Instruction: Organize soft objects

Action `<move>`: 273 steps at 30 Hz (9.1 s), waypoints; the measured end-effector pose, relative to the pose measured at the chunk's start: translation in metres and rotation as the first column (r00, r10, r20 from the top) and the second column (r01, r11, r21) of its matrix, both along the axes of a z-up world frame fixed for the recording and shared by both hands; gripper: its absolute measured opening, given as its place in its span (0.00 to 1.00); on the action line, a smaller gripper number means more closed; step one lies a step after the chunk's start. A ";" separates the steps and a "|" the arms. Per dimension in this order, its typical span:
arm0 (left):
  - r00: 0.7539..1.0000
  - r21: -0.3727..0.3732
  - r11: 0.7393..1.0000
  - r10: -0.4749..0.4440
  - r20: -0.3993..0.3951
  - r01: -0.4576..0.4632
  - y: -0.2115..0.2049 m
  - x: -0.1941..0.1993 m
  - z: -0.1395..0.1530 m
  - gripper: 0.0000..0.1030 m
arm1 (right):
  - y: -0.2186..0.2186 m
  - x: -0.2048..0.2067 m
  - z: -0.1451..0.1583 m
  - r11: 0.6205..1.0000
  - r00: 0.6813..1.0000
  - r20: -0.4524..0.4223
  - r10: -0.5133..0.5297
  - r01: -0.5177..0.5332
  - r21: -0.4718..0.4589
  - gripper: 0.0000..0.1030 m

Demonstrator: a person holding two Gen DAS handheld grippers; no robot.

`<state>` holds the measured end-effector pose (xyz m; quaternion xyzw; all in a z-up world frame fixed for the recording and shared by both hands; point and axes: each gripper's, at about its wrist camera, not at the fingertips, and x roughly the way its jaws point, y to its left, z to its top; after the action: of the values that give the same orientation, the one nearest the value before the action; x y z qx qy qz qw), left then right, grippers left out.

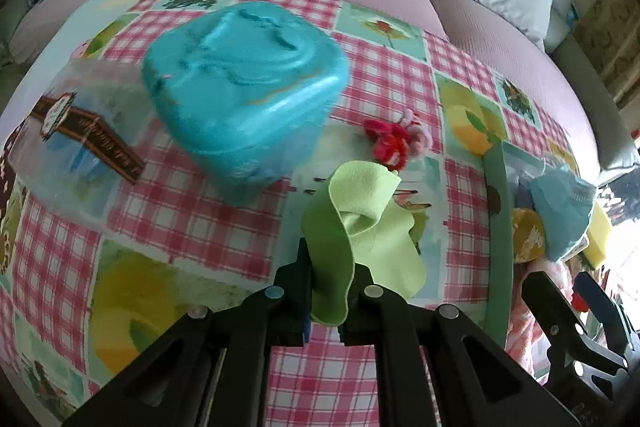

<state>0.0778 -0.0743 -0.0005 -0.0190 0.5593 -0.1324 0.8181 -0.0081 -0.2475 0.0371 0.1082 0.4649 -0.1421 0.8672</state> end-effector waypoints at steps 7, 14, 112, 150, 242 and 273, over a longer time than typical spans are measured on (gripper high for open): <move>0.999 -0.028 0.999 0.042 -0.005 -0.042 0.023 -0.003 0.002 0.09 | 0.021 0.012 0.002 0.998 0.998 0.038 0.055 -0.056 0.014 1.00; 0.995 -0.056 0.993 0.099 -0.008 -0.100 0.052 -0.002 0.003 0.09 | 0.041 0.020 -0.001 0.994 0.992 0.071 0.102 -0.104 0.019 1.00; 0.957 -0.147 0.980 -0.094 0.273 0.138 0.010 -0.051 0.114 0.09 | -0.041 -0.075 0.032 0.995 0.992 0.080 -0.101 0.101 0.006 0.41; 0.880 -0.088 0.878 -0.474 -0.038 0.470 -0.153 -0.100 0.005 0.09 | -0.106 -0.107 -0.019 0.980 0.979 -0.072 -0.191 0.195 0.046 0.44; 0.979 0.313 0.947 -0.131 0.154 0.077 0.011 -0.129 0.026 0.91 | -0.017 -0.134 -0.016 0.997 0.991 -0.111 -0.070 0.068 -0.021 1.00; 0.983 0.315 0.944 -0.141 0.118 0.098 0.011 -0.125 0.015 0.91 | -0.017 -0.128 -0.029 0.999 0.992 -0.122 -0.041 0.038 -0.020 1.00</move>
<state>-0.0477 -0.0635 0.0143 0.1518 0.5148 -0.0941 0.8385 -0.1359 -0.2647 0.0083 0.1009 0.5135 -0.1696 0.8351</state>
